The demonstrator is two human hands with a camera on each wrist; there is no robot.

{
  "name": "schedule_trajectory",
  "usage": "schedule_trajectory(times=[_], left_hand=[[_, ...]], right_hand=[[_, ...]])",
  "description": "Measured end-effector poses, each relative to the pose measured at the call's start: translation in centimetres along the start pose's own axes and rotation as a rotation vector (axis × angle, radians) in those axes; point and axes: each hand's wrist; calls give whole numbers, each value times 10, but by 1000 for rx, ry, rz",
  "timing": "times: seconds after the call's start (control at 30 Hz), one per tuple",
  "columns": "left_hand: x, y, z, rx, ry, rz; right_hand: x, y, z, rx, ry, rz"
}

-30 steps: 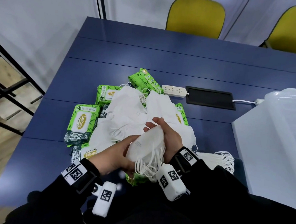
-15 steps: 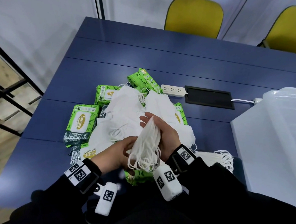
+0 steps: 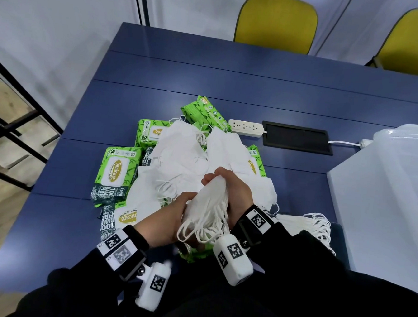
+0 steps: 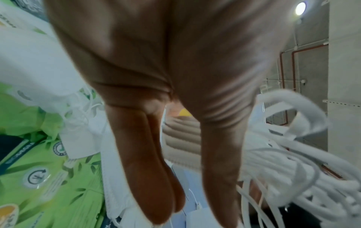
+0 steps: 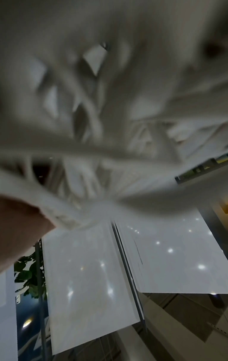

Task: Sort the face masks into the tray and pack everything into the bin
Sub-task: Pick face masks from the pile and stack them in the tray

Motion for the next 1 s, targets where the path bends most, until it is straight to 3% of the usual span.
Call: schedule_trajectory(times=[0.13, 0.3, 0.5, 0.73, 1.0], left_hand=[[1, 6, 2, 27, 141, 68], [-1, 18, 1, 3, 254, 165], [-3, 22, 4, 4, 242, 236], [-2, 12, 10, -16, 308, 229], [-3, 20, 5, -5, 482, 394]], right_hand=[[-2, -7, 0, 7, -52, 30], [-2, -14, -5, -150, -141, 77], [0, -16, -5, -93, -130, 191], [10, -16, -7, -157, -179, -101], [9, -3, -11, 62, -140, -343]])
Point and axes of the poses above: each hand's wrist, its own z-axis towards the middle knuckle, its own x-axis out of the back of the hand, y = z × x, and after that the axes turned 15 degrees about x, right-handed
